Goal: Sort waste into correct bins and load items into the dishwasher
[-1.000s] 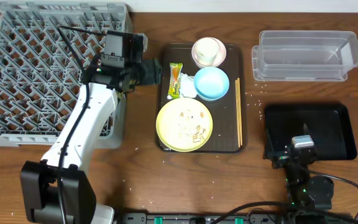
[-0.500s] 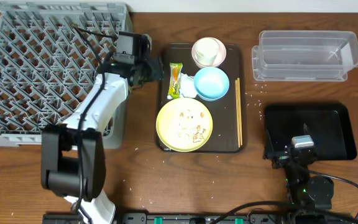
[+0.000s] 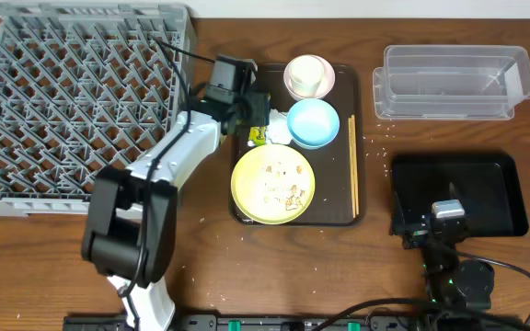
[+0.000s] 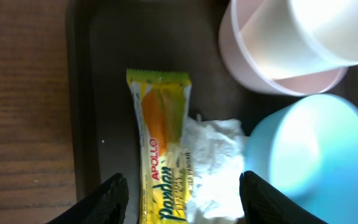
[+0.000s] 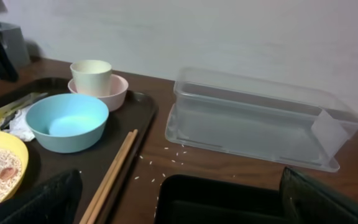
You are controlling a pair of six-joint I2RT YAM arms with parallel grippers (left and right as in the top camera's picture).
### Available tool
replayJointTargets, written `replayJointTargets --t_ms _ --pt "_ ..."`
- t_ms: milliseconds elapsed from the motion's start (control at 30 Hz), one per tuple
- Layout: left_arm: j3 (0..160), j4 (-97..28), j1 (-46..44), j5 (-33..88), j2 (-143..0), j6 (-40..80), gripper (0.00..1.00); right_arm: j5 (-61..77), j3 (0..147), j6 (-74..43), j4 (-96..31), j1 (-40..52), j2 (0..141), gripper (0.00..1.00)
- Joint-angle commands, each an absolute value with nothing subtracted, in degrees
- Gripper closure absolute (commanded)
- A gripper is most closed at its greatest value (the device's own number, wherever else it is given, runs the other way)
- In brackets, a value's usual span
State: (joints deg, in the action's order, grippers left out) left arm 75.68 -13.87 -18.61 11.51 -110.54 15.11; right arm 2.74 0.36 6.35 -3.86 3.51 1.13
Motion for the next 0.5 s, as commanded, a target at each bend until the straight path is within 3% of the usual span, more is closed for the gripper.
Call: replayJointTargets --t_ms 0,467 --pt "76.73 -13.8 -18.96 7.86 -112.14 14.24 0.41 2.42 0.32 6.72 -4.12 3.01 1.13 0.01" --pt "76.73 -13.26 -18.98 7.99 -112.09 14.28 0.42 2.42 0.32 6.72 -4.12 3.01 1.13 0.01"
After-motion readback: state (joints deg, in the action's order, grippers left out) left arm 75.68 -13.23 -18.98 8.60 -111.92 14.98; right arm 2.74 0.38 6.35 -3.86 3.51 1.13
